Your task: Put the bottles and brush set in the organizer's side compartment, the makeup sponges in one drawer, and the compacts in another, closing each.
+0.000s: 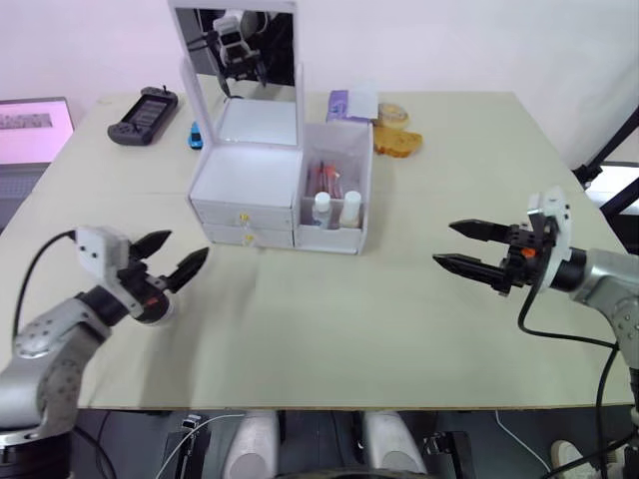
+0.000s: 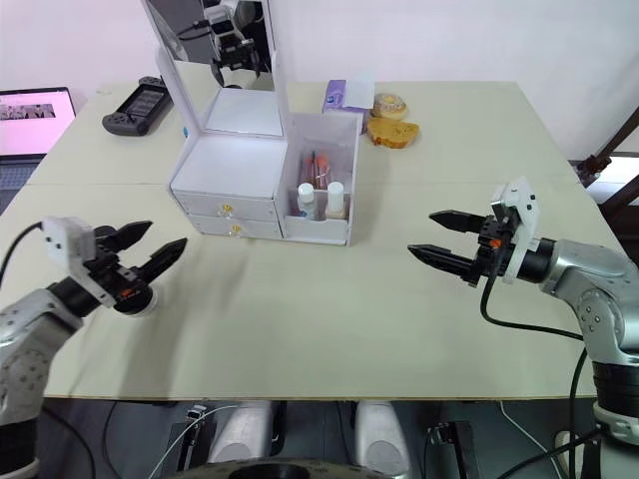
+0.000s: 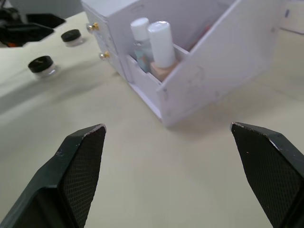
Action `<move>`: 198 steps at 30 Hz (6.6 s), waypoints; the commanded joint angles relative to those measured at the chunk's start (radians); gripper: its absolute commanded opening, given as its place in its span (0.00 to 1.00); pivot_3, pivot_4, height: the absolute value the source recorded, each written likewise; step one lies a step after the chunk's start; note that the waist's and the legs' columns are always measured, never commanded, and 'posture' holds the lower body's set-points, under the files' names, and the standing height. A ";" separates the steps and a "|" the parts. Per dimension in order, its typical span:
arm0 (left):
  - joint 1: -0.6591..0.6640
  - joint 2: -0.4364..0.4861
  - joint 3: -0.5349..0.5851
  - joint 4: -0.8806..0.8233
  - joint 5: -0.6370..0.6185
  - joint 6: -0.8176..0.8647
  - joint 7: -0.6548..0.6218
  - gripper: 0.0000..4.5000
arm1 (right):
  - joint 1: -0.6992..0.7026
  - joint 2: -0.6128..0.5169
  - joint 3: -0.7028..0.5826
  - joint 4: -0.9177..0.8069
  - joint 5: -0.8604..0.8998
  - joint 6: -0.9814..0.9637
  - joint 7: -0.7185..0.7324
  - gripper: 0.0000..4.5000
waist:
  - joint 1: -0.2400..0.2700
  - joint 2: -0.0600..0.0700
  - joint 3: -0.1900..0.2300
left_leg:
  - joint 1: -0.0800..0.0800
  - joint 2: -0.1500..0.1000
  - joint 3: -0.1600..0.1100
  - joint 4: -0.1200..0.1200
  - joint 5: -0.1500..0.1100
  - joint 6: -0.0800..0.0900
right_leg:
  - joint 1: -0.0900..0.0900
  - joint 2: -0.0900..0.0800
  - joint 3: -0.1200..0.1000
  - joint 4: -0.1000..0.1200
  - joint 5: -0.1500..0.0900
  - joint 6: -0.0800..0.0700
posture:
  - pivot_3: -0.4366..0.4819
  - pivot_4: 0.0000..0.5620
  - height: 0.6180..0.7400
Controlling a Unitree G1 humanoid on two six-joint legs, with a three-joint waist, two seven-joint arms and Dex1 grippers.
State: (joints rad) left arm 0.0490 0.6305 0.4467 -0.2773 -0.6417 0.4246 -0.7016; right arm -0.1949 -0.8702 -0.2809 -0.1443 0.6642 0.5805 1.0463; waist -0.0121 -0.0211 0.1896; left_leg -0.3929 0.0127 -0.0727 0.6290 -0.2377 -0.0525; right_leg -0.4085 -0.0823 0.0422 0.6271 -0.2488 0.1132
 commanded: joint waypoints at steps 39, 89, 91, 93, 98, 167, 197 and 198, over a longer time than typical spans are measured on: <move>0.190 -0.051 0.162 -0.107 0.023 -0.139 0.078 0.98 | -0.181 0.028 0.100 -0.031 0.022 0.029 0.045 1.00 | 0.000 0.001 0.001 | 0.001 0.003 0.005 -0.002 0.000 0.000 | -0.001 0.001 0.003 -0.001 0.001 0.000 | 0.48 0.27 1.00; -0.122 -0.561 -0.446 0.084 0.531 -0.287 0.572 0.06 | -0.291 0.035 0.125 -0.258 0.119 0.223 -0.099 1.00 | 0.002 0.001 0.001 | 0.000 0.002 0.004 0.000 -0.001 0.001 | 0.000 0.001 0.003 -0.002 0.002 0.001 | 0.48 0.27 1.00; -0.120 -0.561 -0.447 0.081 0.532 -0.281 0.574 0.06 | -0.290 0.034 0.127 -0.258 0.119 0.221 -0.098 1.00 | 0.002 0.001 0.001 | 0.000 0.002 0.004 0.000 -0.001 0.001 | 0.000 0.001 0.003 -0.002 0.002 0.001 | 0.48 0.27 1.00; -0.117 -0.561 -0.448 0.077 0.531 -0.276 0.574 0.06 | -0.291 0.033 0.128 -0.258 0.117 0.219 -0.096 1.00 | 0.002 0.001 0.001 | 0.000 0.002 0.004 0.000 -0.001 0.001 | 0.000 0.001 0.003 -0.002 0.002 0.001 | 0.48 0.27 1.00; -0.095 -0.559 -0.453 0.042 0.522 -0.259 0.566 0.06 | -0.291 0.036 0.135 -0.254 0.113 0.217 -0.095 1.00 | 0.002 0.001 0.001 | 0.000 0.002 0.004 0.000 -0.001 0.001 | 0.000 0.001 0.003 -0.003 0.002 0.001 | 0.48 0.27 1.00; 0.578 -0.230 0.157 -0.061 0.061 -0.557 0.022 0.99 | -0.205 -0.070 0.061 0.128 -0.064 -0.094 0.147 1.00 | -0.003 0.001 0.002 | -0.007 0.002 0.009 0.003 -0.007 0.012 | -0.005 0.000 0.005 -0.012 0.002 -0.001 | 0.48 0.27 1.00; 0.191 0.286 0.388 0.665 0.030 -0.430 -0.393 0.99 | -0.086 -0.097 -0.032 0.342 -0.141 -0.301 0.242 1.00 | -0.031 0.002 0.001 | 0.002 0.004 0.011 0.000 -0.007 0.012 | -0.001 0.001 0.006 -0.006 0.002 0.000 | 0.48 0.27 1.00; 0.215 0.277 0.390 0.635 0.027 -0.422 -0.402 0.99 | -0.086 -0.110 -0.016 0.288 -0.115 -0.245 0.262 1.00 | -0.033 0.002 0.001 | 0.002 0.004 0.011 0.000 -0.007 0.012 | -0.001 0.001 0.006 -0.005 0.002 0.000 | 0.48 0.27 1.00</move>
State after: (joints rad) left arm 0.2450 0.9073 0.8034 0.4050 -0.6176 0.0094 -1.0908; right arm -0.2757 -0.9481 -0.3013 0.2344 0.4992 0.2732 1.2746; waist -0.0452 -0.0187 0.1910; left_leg -0.3909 0.0165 -0.0614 0.6289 -0.2449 -0.0406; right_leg -0.4100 -0.0813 0.0488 0.6226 -0.2466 0.1132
